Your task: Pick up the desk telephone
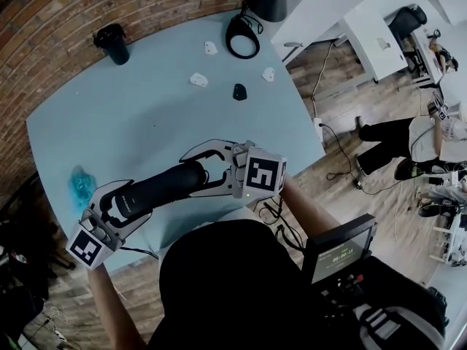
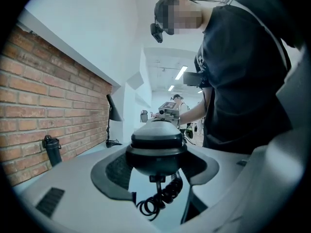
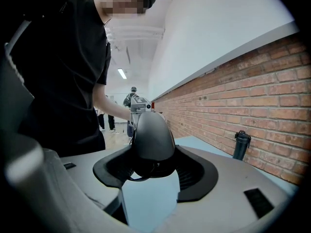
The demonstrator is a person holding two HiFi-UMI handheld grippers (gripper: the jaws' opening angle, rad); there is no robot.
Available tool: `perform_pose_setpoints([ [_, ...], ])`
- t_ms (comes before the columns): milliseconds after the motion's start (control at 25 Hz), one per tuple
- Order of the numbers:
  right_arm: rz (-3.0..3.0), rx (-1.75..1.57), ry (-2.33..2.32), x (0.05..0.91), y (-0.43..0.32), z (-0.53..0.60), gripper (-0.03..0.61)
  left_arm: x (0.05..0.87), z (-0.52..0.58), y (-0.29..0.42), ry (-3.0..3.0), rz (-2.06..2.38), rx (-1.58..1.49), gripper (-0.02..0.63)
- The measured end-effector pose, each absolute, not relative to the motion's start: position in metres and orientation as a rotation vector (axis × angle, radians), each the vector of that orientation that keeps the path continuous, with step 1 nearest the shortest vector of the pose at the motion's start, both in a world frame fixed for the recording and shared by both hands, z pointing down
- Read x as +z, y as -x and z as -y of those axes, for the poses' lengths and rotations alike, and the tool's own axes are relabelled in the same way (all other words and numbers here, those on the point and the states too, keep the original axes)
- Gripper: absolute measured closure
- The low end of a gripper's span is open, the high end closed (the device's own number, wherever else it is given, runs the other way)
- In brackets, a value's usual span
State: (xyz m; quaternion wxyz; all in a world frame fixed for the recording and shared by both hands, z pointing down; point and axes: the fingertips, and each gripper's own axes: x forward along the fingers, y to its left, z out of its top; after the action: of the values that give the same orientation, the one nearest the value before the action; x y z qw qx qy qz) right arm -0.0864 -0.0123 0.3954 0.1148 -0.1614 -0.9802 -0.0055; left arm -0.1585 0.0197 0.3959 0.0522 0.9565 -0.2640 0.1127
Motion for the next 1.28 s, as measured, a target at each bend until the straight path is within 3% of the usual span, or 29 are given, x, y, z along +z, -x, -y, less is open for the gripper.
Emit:
perform_pose_setpoints([
  [1280,2.939,-0.113,0.477,0.328,0.078,0.02,0.308,0.31,-0.01,0.15,-3.066,0.811,0.141,0.298],
])
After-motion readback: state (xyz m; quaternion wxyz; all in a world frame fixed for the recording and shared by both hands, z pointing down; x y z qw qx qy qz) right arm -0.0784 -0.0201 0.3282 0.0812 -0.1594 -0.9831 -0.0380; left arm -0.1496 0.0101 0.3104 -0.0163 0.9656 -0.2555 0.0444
